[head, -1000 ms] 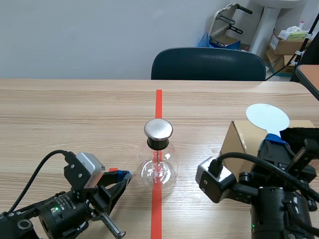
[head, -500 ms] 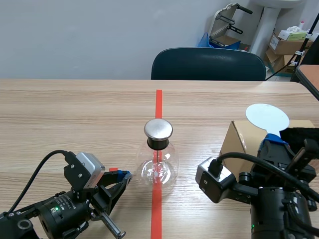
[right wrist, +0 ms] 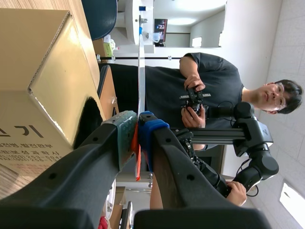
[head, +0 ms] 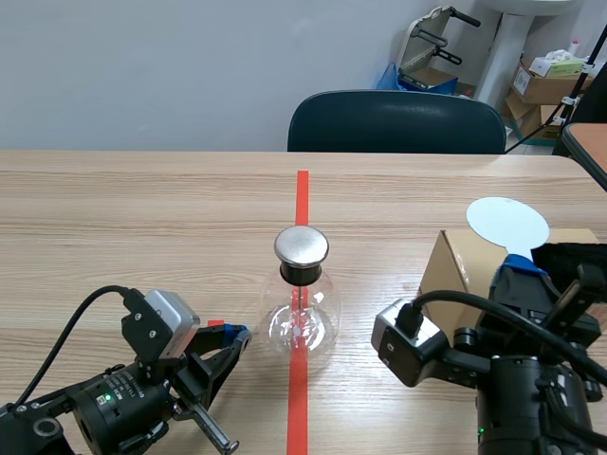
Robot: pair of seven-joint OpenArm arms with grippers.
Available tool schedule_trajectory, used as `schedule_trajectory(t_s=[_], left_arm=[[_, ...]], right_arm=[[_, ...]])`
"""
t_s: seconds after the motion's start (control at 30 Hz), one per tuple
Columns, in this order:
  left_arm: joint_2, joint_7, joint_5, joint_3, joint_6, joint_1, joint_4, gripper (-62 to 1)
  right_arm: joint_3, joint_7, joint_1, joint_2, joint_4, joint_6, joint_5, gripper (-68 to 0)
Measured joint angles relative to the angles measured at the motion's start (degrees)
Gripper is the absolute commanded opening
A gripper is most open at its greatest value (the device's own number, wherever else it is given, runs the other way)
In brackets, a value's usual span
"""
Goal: Do the electroscope experiment
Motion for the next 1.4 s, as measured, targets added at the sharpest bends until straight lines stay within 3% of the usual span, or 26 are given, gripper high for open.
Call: schedule_trajectory(t_s=[0.9, 1.13, 1.4], left_arm=[[0.0, 0.0, 0.0, 0.0, 0.0, 0.0, 0.0, -58.4], [0.0, 0.0, 0.0, 0.0, 0.0, 0.0, 0.0, -58.4], [0.0, 0.0, 0.0, 0.0, 0.0, 0.0, 0.0, -58.3]], right_arm=[[0.0, 36.3, 0.9, 0.0, 0.0, 0.0, 0.0, -66.5], [0.0, 41.6, 1.0, 0.0, 0.0, 0.0, 0.0, -66.5], [0.0, 41.9, 1.0, 0.0, 0.0, 0.0, 0.0, -66.5]])
